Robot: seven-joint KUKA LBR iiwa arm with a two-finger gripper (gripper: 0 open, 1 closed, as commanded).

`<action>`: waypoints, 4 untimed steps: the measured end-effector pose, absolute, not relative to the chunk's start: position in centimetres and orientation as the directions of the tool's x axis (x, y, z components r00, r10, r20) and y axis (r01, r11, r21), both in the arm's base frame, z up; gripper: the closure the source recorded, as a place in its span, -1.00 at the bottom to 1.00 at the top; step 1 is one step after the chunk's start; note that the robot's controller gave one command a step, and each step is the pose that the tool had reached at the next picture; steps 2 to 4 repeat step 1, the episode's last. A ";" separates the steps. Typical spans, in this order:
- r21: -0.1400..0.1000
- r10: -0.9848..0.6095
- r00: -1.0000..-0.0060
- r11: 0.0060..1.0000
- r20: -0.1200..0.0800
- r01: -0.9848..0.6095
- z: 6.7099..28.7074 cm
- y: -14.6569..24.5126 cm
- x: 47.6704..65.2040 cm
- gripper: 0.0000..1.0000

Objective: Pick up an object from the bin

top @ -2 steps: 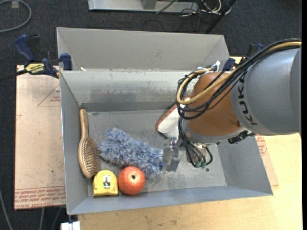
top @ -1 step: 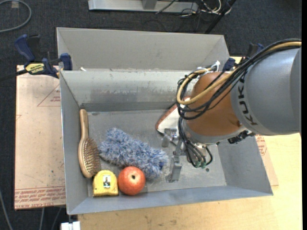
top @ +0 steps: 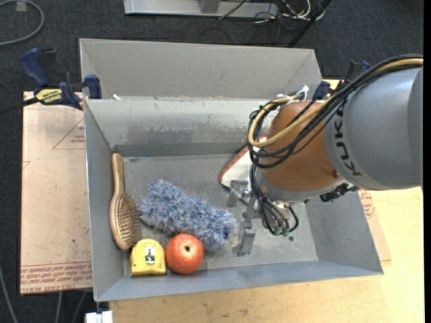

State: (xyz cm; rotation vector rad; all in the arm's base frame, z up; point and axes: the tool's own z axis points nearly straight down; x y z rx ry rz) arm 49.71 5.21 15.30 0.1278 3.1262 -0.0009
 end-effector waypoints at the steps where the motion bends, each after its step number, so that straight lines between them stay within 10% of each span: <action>1: 0.000 0.035 -0.999 0.999 -0.021 0.035 11.7 6.3 50.2 -1.00; 4: 0.000 0.035 -0.999 0.999 -0.021 0.035 11.7 6.3 50.2 -1.00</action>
Offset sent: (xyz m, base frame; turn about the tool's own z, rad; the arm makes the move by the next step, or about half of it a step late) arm -0.0021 0.0439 -0.0754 -0.2536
